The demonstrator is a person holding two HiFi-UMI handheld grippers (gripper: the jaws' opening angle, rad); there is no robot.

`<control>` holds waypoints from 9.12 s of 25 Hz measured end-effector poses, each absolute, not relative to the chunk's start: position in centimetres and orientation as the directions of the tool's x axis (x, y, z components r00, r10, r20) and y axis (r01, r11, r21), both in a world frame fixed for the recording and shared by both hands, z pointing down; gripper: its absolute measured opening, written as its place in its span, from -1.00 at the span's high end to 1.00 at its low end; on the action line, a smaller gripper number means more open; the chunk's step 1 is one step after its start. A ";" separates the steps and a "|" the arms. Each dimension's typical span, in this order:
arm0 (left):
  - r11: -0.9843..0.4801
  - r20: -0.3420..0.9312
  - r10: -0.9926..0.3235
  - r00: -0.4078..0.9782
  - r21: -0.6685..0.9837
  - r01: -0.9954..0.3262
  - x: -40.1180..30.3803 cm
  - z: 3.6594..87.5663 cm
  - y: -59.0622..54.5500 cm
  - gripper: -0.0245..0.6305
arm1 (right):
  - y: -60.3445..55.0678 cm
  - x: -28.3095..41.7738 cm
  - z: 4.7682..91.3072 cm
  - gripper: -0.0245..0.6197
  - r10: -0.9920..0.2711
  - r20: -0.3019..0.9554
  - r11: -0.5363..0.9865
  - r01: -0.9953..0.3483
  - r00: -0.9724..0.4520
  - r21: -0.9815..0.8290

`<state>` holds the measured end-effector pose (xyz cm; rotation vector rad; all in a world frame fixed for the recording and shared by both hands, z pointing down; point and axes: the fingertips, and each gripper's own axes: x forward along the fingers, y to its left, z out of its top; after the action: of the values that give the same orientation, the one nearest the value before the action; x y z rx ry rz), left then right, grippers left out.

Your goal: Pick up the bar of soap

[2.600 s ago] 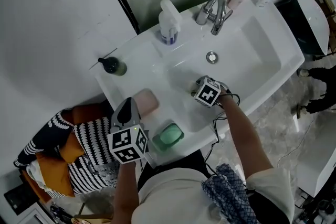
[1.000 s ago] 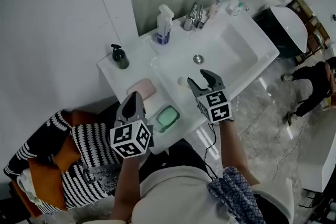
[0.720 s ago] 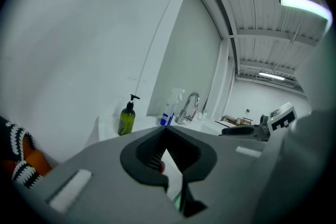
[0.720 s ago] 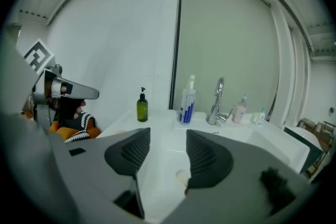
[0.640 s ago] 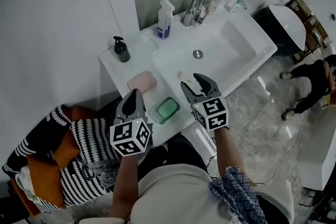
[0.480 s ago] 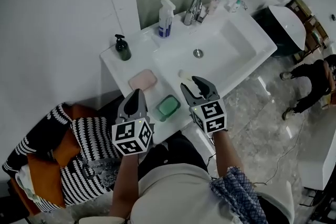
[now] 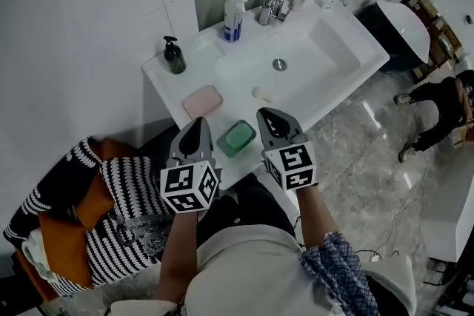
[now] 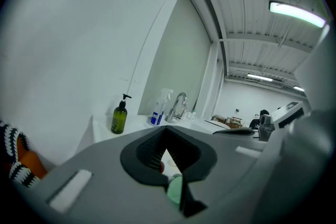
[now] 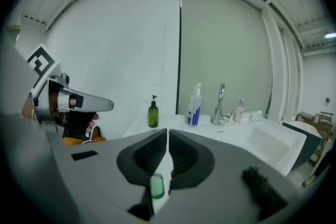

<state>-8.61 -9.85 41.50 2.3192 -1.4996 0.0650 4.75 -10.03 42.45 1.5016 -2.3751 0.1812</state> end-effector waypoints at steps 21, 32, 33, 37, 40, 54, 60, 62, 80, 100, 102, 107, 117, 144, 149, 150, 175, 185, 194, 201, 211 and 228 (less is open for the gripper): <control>-0.416 0.225 -0.849 0.479 0.276 -0.867 -8.0 41.3 -8.1 0.90 | -7.6 3.3 41.1 0.88 -0.877 0.250 0.420 -0.907 -0.411 -0.019; -0.414 0.243 -0.841 0.483 0.286 -0.864 -7.7 41.8 -8.3 0.90 | -7.8 3.6 41.1 0.88 -0.869 0.253 0.440 -0.898 -0.425 0.004; -0.412 0.247 -0.841 0.482 0.284 -0.866 -7.7 41.9 -8.3 0.90 | -7.7 3.5 41.4 0.88 -0.857 0.272 0.456 -0.890 -0.438 0.005; -0.409 0.255 -0.841 0.478 0.279 -0.869 -7.7 42.2 -8.5 0.90 | -7.1 1.4 43.4 0.84 -0.702 0.398 0.639 -0.769 -0.590 -0.012; -0.395 0.264 -0.843 0.469 0.290 -0.872 -8.1 42.6 -8.6 0.90 | -6.7 0.2 44.6 0.54 -0.578 0.475 0.758 -0.652 -0.663 0.014; -0.309 0.317 -0.857 0.406 0.314 -0.898 -10.5 44.9 -9.8 0.90 | -5.8 -1.6 49.7 0.24 -0.208 0.802 0.969 -0.008 -0.559 0.246; -0.295 0.331 -0.864 0.378 0.274 -0.915 -11.3 45.0 -10.4 0.90 | -5.3 -1.8 53.0 0.22 -0.128 0.888 0.950 0.204 -0.441 0.238; -0.285 0.333 -0.868 0.368 0.273 -0.919 -11.6 45.0 -10.6 0.90 | -5.3 -1.7 53.9 0.20 -0.101 0.913 0.937 0.271 -0.394 0.221; -0.153 0.367 -0.894 0.257 0.289 -0.945 -15.7 46.3 -11.7 0.90 | -5.7 -1.4 59.3 0.19 -0.014 0.971 0.873 0.470 -0.239 0.128; -0.154 0.374 -0.895 0.242 0.251 -0.956 -15.4 46.5 -11.7 0.90 | -7.2 -2.1 61.3 0.15 -0.076 0.971 0.882 0.440 -0.226 0.171; -0.154 0.373 -0.895 0.243 0.252 -0.955 -15.3 46.5 -11.7 0.90 | -7.2 -2.2 61.4 0.14 -0.058 0.973 0.882 0.446 -0.223 0.155; -0.158 0.364 -0.899 0.245 0.252 -0.955 -14.5 46.2 -11.7 0.90 | -6.8 -2.3 61.7 0.13 0.027 0.982 0.883 0.464 -0.188 0.065; -0.099 0.343 -0.920 0.188 0.262 -0.960 -15.4 45.5 -12.3 0.90 | -7.1 -1.7 60.6 0.13 0.020 0.964 0.902 0.421 -0.266 0.098; -0.228 0.337 -0.890 0.306 0.250 -0.941 -10.4 45.3 -14.9 0.90 | -10.6 1.8 53.1 0.13 -0.085 0.839 0.996 -0.013 -0.537 0.092; -0.261 0.337 -0.879 0.336 0.251 -0.932 -8.9 45.2 -15.3 0.90 | -10.6 3.4 53.0 0.13 -0.099 0.839 0.995 -0.054 -0.536 0.082; -0.265 0.337 -0.878 0.341 0.250 -0.931 -8.7 45.2 -15.4 0.90 | -10.7 3.7 53.0 0.13 -0.103 0.838 0.995 -0.064 -0.536 0.082; -0.250 0.392 -0.858 0.331 0.245 -0.937 -8.1 46.8 -17.2 0.90 | -16.6 11.3 55.0 0.13 -0.198 0.855 0.952 -0.301 -0.479 0.052; -0.238 0.413 -0.852 0.321 0.241 -0.941 -8.1 47.3 -18.4 0.90 | -19.3 14.2 56.1 0.13 -0.225 0.860 0.914 -0.404 -0.457 0.025; -0.262 0.433 -0.834 0.341 0.234 -0.936 -6.9 47.9 -19.3 0.90 | -21.4 16.4 58.4 0.13 -0.239 0.871 0.873 -0.487 -0.429 0.000; -0.241 0.449 -0.832 0.326 0.236 -0.941 -7.0 48.6 -20.3 0.90 | -23.5 18.4 60.0 0.13 -0.253 0.875 0.830 -0.558 -0.414 -0.024; -0.244 0.476 -0.820 0.316 0.209 -0.947 -6.1 49.4 -21.2 0.90 | -27.0 21.9 62.1 0.13 -0.298 0.874 0.731 -0.681 -0.384 -0.050; -0.183 0.535 -0.804 0.259 0.192 -0.964 -7.4 51.1 -22.1 0.90 | -28.9 23.3 69.6 0.13 -0.216 0.904 0.543 -0.815 -0.370 -0.204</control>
<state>-7.44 -22.11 51.07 2.0467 -1.5985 0.4315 23.34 -28.88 69.62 0.8435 -1.8739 0.8314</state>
